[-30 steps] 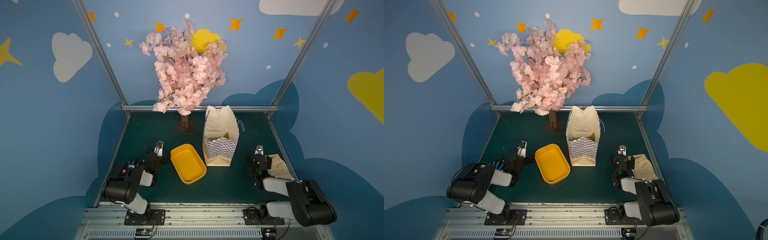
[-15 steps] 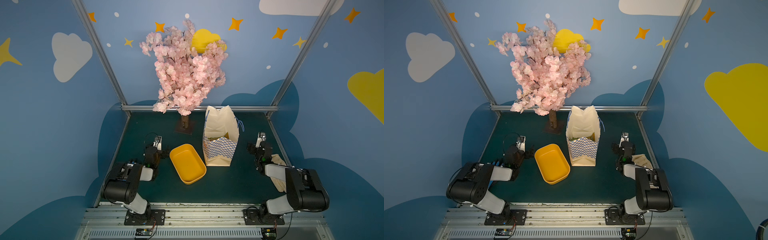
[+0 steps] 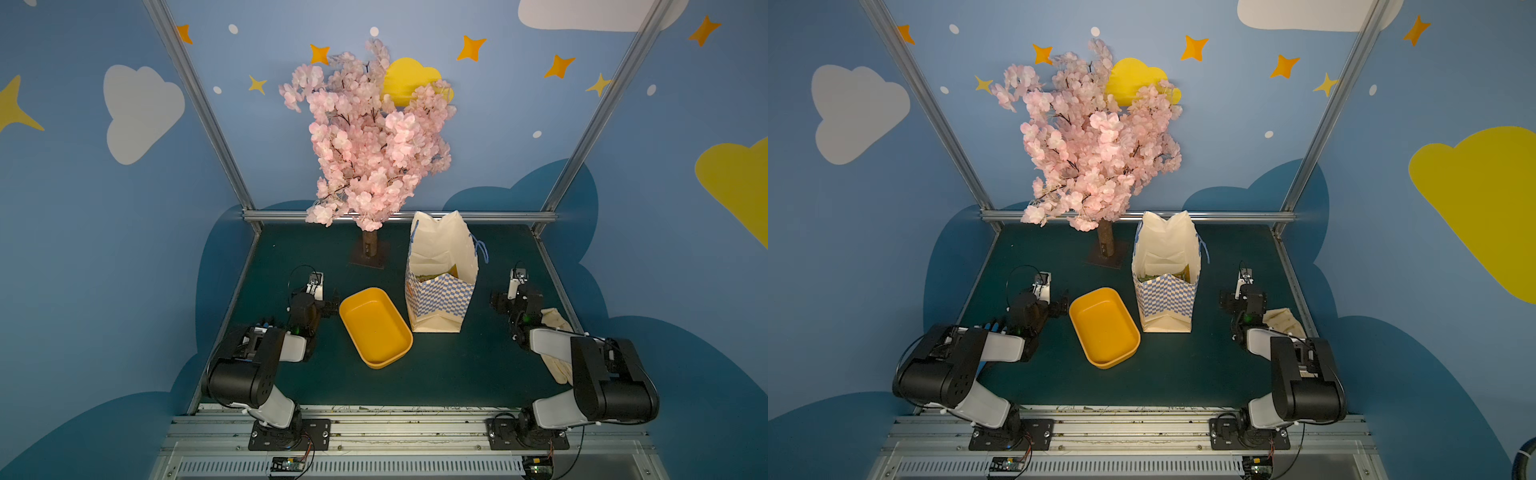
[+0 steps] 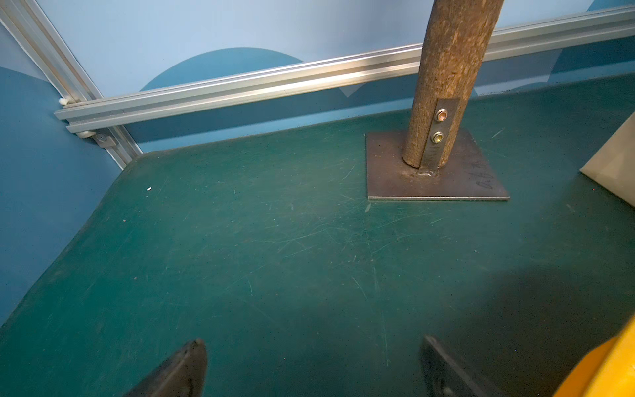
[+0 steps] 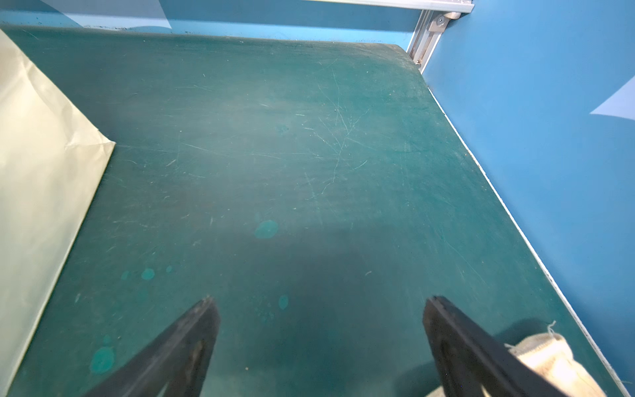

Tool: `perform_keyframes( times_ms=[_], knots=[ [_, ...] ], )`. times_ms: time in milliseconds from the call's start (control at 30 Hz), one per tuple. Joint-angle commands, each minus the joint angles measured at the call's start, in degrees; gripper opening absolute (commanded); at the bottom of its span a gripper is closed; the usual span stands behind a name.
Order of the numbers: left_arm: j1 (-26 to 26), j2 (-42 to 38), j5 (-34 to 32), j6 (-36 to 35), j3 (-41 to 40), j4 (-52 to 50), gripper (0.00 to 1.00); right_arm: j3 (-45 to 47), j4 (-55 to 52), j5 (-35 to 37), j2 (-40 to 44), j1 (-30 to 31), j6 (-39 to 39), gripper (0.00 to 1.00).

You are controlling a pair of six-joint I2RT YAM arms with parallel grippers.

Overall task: Place the condiment packets inside the bag
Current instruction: Reset both arms

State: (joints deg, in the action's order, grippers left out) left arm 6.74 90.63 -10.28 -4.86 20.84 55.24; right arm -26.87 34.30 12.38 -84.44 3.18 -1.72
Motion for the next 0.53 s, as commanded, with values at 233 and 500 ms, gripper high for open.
perform_keyframes(
  times_ms=[233,500],
  knots=[
    [-0.22,-0.71,0.07,0.20,-0.32,-0.60,1.00,-0.02,-0.90,-0.49,0.44,0.08,0.53,0.98],
    [-0.59,-0.80,0.31,0.59,-0.50,-0.47,1.00,0.01,-0.91,-0.46,0.50,0.12,0.56,0.98]
  ],
)
